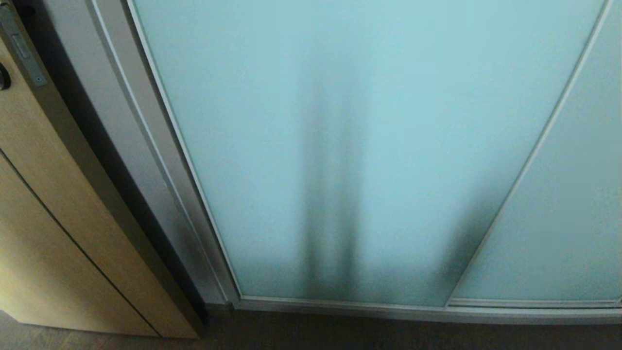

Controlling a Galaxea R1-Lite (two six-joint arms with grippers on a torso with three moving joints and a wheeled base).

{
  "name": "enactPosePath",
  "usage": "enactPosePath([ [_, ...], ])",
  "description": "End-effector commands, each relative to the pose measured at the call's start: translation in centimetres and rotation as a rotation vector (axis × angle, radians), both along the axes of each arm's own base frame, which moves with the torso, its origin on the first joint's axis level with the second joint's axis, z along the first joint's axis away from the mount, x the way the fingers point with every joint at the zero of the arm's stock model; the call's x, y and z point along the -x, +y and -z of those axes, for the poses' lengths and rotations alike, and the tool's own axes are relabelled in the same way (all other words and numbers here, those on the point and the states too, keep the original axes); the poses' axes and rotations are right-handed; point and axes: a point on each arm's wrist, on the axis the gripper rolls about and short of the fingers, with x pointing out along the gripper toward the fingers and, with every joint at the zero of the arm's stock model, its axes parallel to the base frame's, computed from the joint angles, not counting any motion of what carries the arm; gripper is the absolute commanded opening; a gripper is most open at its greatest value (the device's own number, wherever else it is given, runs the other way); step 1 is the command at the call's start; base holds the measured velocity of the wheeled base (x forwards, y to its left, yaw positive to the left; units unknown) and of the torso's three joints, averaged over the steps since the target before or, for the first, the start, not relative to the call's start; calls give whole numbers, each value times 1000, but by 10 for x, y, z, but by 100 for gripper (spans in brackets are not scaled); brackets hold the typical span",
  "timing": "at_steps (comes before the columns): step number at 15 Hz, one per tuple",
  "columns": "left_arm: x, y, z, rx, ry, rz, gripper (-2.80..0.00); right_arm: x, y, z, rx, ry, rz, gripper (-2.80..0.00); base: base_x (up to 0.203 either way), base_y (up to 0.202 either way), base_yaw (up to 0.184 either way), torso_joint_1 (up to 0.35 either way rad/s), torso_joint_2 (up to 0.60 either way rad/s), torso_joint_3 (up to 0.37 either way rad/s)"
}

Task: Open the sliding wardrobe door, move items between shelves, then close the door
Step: Open the door

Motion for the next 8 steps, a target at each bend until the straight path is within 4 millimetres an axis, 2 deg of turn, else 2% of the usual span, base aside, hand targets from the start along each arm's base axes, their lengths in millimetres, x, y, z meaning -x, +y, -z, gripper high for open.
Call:
enactPosePath([
  [1,0,0,0,2,4,-3,-280,0,0,0,0,0,-1,-280,0,0,0,0,0,0],
  [3,1,0,-3,-12,-17,-8,-280,0,0,0,0,0,-1,-280,0,0,0,0,0,0],
  [4,4,0,-14,-26,-56,-18,-280,0,0,0,0,0,-1,-280,0,0,0,0,0,0],
  [6,9,1,-43,-39,-109,-33,-280,0,0,0,0,0,-1,-280,0,0,0,0,0,0],
  [8,6,1,-83,-40,-126,-38,-280,0,0,0,0,0,-1,-280,0,0,0,0,0,0],
])
